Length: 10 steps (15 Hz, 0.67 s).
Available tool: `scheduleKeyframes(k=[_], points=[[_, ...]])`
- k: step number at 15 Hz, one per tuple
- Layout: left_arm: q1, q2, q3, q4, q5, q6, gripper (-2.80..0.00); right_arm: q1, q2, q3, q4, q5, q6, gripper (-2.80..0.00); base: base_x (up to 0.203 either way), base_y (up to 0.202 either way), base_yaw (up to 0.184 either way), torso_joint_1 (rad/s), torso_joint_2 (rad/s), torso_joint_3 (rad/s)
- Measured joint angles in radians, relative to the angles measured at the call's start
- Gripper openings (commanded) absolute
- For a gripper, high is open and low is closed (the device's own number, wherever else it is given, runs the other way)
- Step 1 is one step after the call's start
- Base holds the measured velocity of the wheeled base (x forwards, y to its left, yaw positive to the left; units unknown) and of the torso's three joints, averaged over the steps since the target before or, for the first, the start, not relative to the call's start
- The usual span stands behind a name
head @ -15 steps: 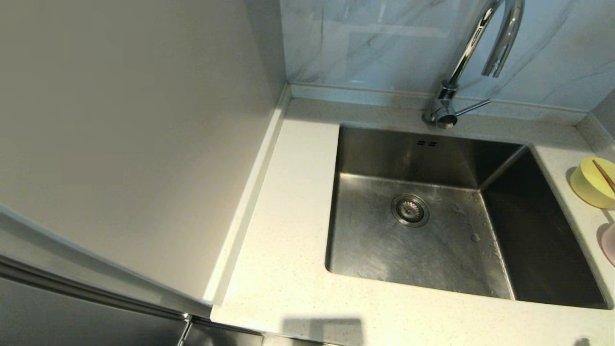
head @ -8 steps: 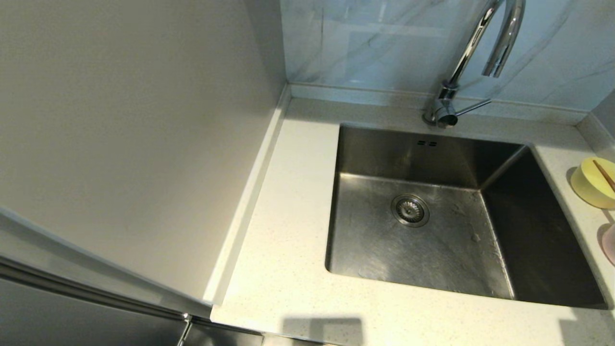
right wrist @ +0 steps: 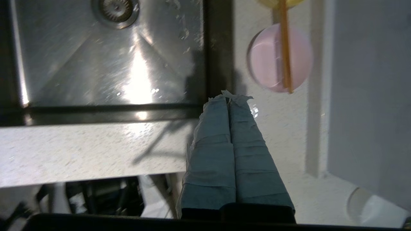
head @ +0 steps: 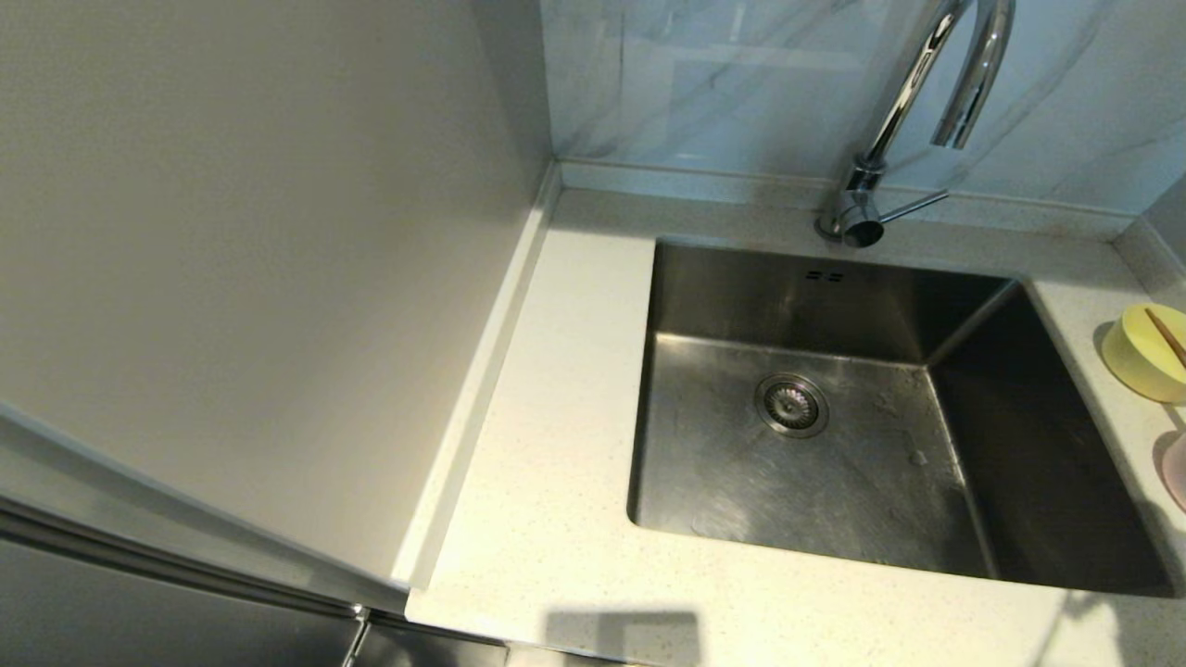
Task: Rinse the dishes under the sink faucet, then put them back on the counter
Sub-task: Put the chopsticks into the sink
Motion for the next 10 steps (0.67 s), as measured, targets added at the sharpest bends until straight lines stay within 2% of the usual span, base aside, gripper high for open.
scheduleKeyframes(k=[2, 4, 7, 10], points=[[0.0, 0.0, 0.0, 0.0, 0.0, 0.0, -2.8, -0.132, 0.053, -0.041, 0.049, 0.182, -0.033, -2.8, 0.0, 0.0, 0.0, 0.0, 0.0, 0.0], [0.0, 0.0, 0.0, 0.0, 0.0, 0.0, -2.8, -0.19, 0.104, -0.05, 0.062, 0.278, -0.042, -2.8, 0.0, 0.0, 0.0, 0.0, 0.0, 0.0], [0.0, 0.0, 0.0, 0.0, 0.0, 0.0, -2.8, -0.223, 0.178, -0.062, 0.048, 0.286, -0.041, -2.8, 0.0, 0.0, 0.0, 0.0, 0.0, 0.0], [0.0, 0.0, 0.0, 0.0, 0.0, -0.001, -2.8, -0.241, 0.248, -0.023, -0.066, 0.269, -0.063, -2.8, 0.0, 0.0, 0.0, 0.0, 0.0, 0.0]])
